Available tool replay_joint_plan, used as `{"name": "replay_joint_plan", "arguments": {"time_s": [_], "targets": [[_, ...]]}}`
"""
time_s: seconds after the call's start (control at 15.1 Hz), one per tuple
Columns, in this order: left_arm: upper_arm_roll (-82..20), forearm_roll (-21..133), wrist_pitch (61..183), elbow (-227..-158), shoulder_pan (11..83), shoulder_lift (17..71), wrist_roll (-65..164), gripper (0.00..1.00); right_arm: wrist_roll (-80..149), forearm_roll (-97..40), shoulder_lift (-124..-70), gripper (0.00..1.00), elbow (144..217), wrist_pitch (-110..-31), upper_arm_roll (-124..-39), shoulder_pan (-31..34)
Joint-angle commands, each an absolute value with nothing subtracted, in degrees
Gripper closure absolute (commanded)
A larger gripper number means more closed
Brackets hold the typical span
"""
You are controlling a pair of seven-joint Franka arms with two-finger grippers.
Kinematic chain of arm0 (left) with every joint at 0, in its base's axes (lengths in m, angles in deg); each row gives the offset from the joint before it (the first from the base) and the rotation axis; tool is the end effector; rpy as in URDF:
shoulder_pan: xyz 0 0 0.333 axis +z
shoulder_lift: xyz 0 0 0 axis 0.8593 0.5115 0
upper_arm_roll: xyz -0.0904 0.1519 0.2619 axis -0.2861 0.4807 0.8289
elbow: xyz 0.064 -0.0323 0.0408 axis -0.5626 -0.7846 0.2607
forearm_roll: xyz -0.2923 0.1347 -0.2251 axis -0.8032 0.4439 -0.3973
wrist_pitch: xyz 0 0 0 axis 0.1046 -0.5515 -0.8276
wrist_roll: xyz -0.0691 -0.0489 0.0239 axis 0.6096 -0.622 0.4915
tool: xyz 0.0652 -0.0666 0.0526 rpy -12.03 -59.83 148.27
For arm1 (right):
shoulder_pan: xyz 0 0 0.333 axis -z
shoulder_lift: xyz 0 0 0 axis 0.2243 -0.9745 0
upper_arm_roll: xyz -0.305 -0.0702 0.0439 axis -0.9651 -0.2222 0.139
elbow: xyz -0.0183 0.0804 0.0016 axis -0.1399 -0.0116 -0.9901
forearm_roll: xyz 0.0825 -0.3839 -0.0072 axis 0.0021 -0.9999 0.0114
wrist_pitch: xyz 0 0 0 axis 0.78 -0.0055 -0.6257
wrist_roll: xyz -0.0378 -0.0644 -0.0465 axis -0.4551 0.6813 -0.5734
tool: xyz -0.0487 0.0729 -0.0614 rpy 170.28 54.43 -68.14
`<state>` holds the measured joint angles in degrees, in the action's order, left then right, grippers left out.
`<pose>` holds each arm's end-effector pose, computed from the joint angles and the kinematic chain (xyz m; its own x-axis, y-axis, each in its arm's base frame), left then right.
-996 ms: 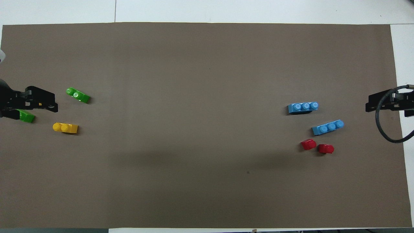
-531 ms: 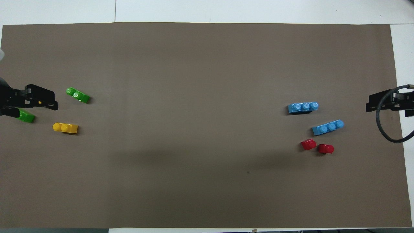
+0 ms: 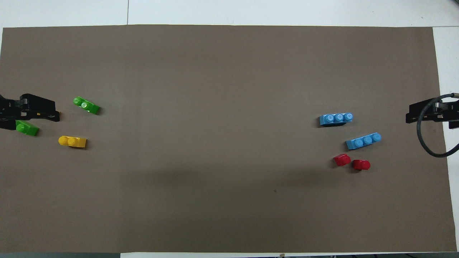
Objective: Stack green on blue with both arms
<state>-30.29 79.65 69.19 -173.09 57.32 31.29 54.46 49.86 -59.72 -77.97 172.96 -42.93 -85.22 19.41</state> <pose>0.5294 -0.0441 0.6460 0.9941 0.1040 -0.0319 0.1045 -0.9944 0.0141 0.5293 -0.0256 0.6144 0.9847 -0.1700 -0.0391 -0.1694 -0.9854 0.0166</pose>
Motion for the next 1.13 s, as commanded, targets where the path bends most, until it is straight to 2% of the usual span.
{"name": "replay_joint_plan", "arguments": {"time_s": [0.0,0.66,1.06], "targets": [[-29.81,79.24,70.24,-174.6,57.04,29.71,53.79,0.0,48.8,-60.72,-77.97,0.0,173.17,-44.41,-84.98,20.08],[-29.37,79.24,76.57,-180.23,58.09,29.35,52.05,0.0,49.15,-60.72,-77.88,0.0,173.61,-44.59,-85.33,20.08],[-29.37,79.06,88.07,-186.99,60.19,30.67,38.08,0.0,49.15,-60.72,-77.88,0.0,173.61,-44.67,-85.33,20.08]]}}
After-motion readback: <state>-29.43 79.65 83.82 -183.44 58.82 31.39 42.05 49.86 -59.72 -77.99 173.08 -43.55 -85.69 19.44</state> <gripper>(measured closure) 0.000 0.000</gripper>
